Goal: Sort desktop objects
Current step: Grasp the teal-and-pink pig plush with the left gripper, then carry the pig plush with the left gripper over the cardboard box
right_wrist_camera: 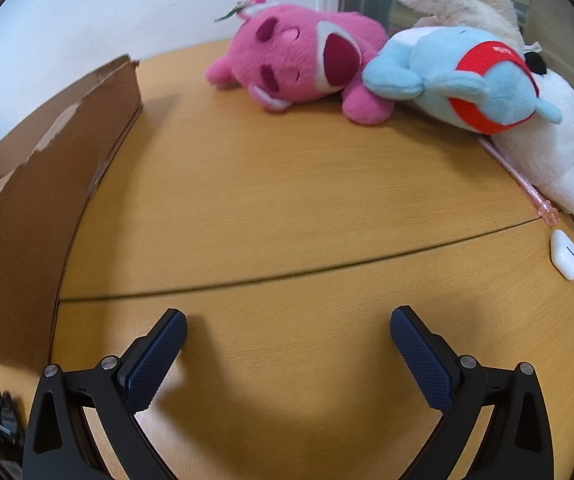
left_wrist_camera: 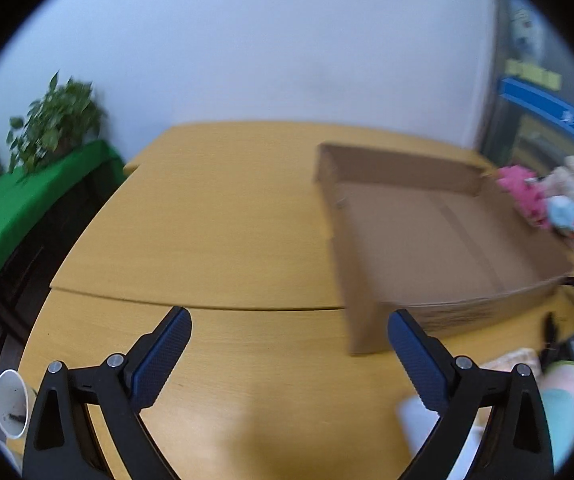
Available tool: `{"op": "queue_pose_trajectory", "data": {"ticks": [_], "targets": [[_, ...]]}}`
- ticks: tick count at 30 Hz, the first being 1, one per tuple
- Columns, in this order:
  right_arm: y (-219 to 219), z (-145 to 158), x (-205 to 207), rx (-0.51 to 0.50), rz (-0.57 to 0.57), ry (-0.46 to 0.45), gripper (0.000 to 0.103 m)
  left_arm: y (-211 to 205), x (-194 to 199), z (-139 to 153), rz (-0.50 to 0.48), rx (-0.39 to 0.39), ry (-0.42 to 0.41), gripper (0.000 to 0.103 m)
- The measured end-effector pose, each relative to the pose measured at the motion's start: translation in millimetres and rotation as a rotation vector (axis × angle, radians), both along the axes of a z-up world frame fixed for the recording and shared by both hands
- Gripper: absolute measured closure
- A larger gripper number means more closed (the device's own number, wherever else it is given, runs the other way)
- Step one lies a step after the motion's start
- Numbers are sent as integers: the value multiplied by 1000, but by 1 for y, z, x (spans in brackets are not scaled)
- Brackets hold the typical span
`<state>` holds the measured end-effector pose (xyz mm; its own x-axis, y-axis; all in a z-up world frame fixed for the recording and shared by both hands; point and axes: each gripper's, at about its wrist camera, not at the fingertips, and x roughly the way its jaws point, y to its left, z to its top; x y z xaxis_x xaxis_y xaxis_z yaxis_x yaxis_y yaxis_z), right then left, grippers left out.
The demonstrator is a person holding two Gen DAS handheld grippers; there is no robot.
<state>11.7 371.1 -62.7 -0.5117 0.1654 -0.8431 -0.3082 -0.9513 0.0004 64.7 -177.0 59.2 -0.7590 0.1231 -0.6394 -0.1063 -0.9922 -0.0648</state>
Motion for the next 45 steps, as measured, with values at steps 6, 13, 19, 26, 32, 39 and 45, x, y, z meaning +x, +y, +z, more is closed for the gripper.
{"op": "queue_pose_trajectory", "data": {"ticks": [6, 13, 19, 26, 32, 39, 45], "targets": [[-28, 40, 53, 4, 30, 82, 0, 49, 66, 25, -224, 191, -21, 4], [-124, 123, 118, -130, 411, 282, 0, 103, 62, -37, -339, 348, -272, 7], [-195, 118, 137, -212, 628, 248, 0, 119, 63, -54, -386, 419, -356, 29], [-268, 79, 147, -314, 791, 163, 0, 125, 69, -61, -388, 422, -381, 30], [-329, 52, 155, -287, 912, 84, 1, 131, 69, -67, -387, 433, -388, 30], [-344, 39, 155, -142, 897, 83, 7, 134, 67, -73, -395, 456, -408, 32], [-347, 44, 157, -109, 903, 104, 21, 145, 68, -61, -410, 427, -389, 42]]}}
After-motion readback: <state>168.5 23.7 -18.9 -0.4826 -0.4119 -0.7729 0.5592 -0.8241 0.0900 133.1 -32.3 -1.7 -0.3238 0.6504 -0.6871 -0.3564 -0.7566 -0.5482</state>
